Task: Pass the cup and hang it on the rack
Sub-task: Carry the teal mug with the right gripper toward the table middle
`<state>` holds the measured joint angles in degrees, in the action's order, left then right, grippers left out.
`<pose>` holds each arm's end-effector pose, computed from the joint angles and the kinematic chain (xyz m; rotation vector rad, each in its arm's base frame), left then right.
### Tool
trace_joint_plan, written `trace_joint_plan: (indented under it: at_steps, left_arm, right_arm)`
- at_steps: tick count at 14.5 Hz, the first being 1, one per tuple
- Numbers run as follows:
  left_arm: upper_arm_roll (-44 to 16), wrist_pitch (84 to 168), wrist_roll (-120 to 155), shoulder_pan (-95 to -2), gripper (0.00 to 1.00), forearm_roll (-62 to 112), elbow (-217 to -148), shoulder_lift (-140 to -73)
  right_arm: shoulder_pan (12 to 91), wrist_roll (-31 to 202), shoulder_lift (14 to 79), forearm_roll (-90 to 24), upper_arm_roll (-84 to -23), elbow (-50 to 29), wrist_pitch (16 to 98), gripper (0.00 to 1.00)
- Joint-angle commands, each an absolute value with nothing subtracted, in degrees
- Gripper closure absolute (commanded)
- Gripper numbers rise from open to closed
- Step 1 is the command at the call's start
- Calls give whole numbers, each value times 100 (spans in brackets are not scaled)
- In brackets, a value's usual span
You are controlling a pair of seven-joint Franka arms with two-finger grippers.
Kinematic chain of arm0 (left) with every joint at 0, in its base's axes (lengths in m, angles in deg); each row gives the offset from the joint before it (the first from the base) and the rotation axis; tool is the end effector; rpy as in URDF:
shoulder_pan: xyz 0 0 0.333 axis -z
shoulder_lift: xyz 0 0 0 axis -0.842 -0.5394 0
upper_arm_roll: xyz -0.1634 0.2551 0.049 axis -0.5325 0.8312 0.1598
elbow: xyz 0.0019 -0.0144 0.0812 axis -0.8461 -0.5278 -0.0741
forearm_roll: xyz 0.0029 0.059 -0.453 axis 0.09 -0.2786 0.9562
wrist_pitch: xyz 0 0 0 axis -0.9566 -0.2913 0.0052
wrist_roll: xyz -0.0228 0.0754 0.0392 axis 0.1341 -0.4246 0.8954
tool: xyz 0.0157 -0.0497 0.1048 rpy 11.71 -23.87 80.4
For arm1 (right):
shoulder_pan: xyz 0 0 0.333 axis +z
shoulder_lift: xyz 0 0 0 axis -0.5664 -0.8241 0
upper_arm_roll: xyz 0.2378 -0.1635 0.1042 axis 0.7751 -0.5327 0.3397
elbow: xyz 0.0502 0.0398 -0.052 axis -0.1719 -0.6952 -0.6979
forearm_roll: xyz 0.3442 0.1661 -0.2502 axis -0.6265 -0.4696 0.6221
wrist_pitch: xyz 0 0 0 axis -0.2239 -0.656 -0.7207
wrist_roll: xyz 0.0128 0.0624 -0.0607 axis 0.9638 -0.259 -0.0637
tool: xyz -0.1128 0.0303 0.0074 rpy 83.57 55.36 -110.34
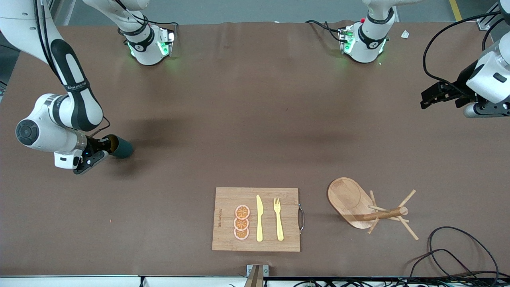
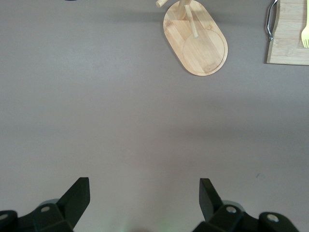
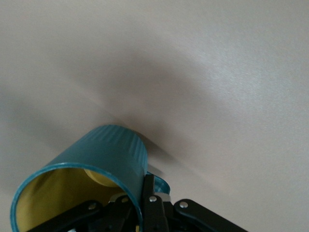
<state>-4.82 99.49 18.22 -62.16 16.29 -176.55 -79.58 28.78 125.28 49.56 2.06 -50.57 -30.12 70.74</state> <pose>0.6094 -0.0481 0.5825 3.1371 0.0400 -0.0704 0.6005 -0.0880 0.1740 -2.9078 -0.9154 0.2338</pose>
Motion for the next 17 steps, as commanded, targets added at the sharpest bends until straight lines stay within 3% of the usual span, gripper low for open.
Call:
trace_joint_plan:
  at_steps: [1, 6, 10, 15, 17]
  left_arm:
    - [-510, 10030, 1809, -6237, 0, 1524, -17720, -7914]
    - [-510, 10003, 1809, -6254, 0, 1524, -17720, -7887]
    - [-501, 10012, 1800, -6254, 0, 1524, -17720, -7887]
    - [-492, 10003, 1783, -6254, 0, 1533, -17712, -7887]
    - [-483, 10003, 1783, -6254, 0, 1533, -17712, -7879]
  right_arm:
    - [3141, 11888, 5597, 88, -5046, -3135, 6504, 100]
    - [4134, 9105, 6117, -78, -4494, -3205, 5861, 100]
    - [5283, 6741, 6082, -422, -4088, -3188, 6343, 100]
    - [6656, 4524, 5548, -413, -4097, -3092, 7388, 100]
    - [6964, 3952, 5048, -404, -4097, -2646, 7487, 100]
